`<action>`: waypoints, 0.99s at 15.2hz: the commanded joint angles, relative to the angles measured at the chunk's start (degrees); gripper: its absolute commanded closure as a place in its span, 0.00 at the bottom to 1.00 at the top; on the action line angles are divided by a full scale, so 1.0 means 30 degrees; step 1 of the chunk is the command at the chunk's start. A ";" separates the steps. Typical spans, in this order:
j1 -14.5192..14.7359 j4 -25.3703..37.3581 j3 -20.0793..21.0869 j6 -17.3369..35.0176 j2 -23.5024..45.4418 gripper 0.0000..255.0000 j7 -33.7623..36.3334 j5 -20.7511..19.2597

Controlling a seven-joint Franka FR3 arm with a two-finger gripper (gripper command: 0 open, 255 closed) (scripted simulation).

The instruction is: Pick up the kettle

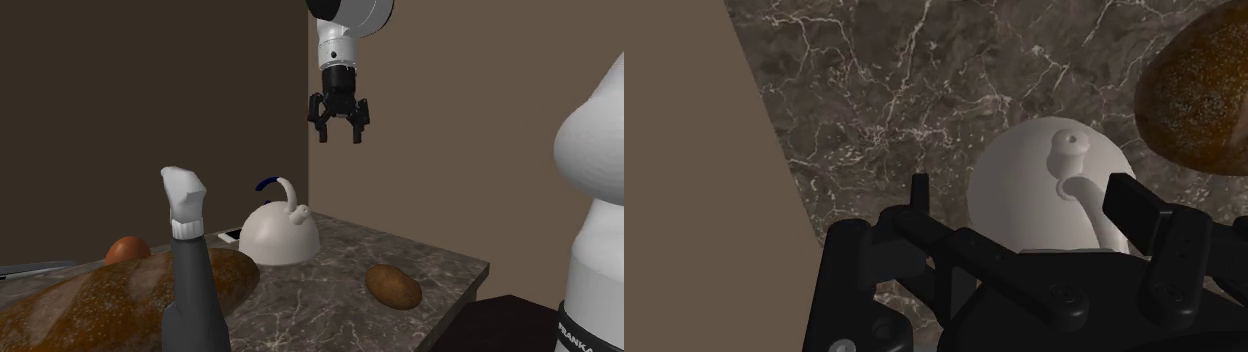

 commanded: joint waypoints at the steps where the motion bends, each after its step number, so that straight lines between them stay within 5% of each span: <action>1: 0.0355 0.0623 0.0536 0.0364 0.1360 0.00 0.0169 -0.0149; 9: 0.1796 0.3055 0.2220 0.1292 0.6318 0.00 0.0776 -0.1326; 15: 0.1913 0.2472 0.2269 0.2525 0.7069 0.00 0.0882 -0.1540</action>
